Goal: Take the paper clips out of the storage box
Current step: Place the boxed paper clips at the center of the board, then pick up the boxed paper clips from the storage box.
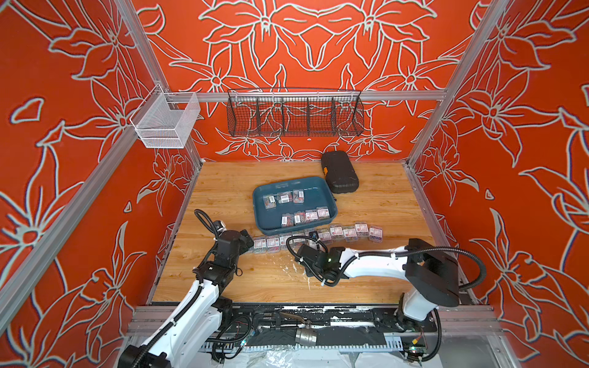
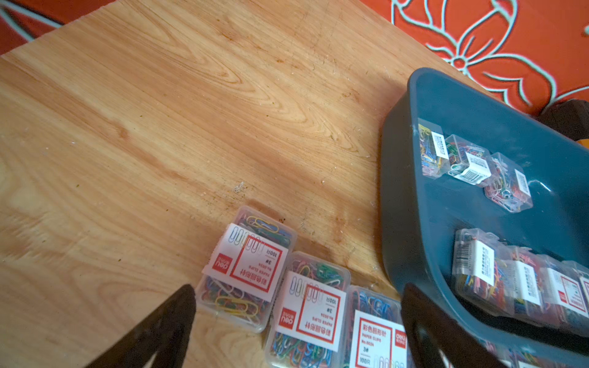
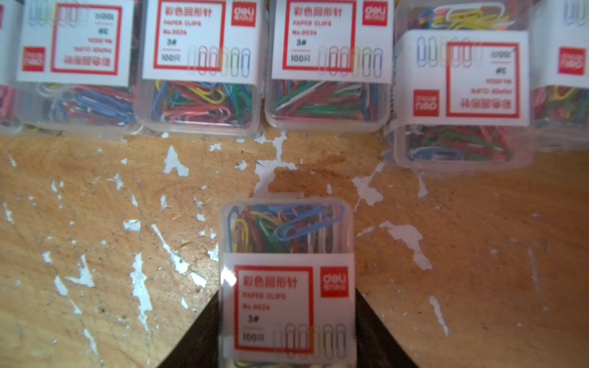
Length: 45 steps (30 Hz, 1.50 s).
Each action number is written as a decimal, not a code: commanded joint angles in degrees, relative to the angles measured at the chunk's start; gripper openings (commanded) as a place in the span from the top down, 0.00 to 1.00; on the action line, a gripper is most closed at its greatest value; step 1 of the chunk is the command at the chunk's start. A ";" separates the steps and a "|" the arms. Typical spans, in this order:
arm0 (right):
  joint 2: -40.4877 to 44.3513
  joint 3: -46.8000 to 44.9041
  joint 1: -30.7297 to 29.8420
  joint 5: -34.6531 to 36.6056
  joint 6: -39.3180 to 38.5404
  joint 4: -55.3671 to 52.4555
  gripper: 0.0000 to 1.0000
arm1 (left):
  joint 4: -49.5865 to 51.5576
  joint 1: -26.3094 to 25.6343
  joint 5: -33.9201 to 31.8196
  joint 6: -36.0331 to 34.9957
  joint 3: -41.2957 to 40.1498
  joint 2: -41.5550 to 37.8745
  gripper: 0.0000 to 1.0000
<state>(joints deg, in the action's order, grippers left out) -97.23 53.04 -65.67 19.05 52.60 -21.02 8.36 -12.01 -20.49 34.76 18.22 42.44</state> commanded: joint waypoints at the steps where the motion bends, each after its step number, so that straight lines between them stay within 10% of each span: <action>1: -1.28 1.59 0.80 0.60 1.07 -0.02 0.58 | 0.40 -0.19 -0.50 0.72 0.88 0.08 0.02; 23: 18.06 -2.95 0.78 8.90 -1.23 -4.89 0.25 | 1.96 -0.16 -2.79 2.55 1.29 0.18 0.03; 34: 37.50 -5.86 9.13 21.75 -9.98 -9.87 0.12 | 37.47 -0.17 -13.25 29.35 26.40 18.55 0.03; 45: 35.43 -9.12 35.09 20.46 -21.86 -2.93 0.04 | 24.82 -0.20 12.43 0.83 37.46 27.42 0.01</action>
<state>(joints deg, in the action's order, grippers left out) -60.18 45.04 -34.17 38.37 34.54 -26.02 35.83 -12.01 -19.05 43.05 54.37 68.42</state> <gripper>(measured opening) 0.960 0.987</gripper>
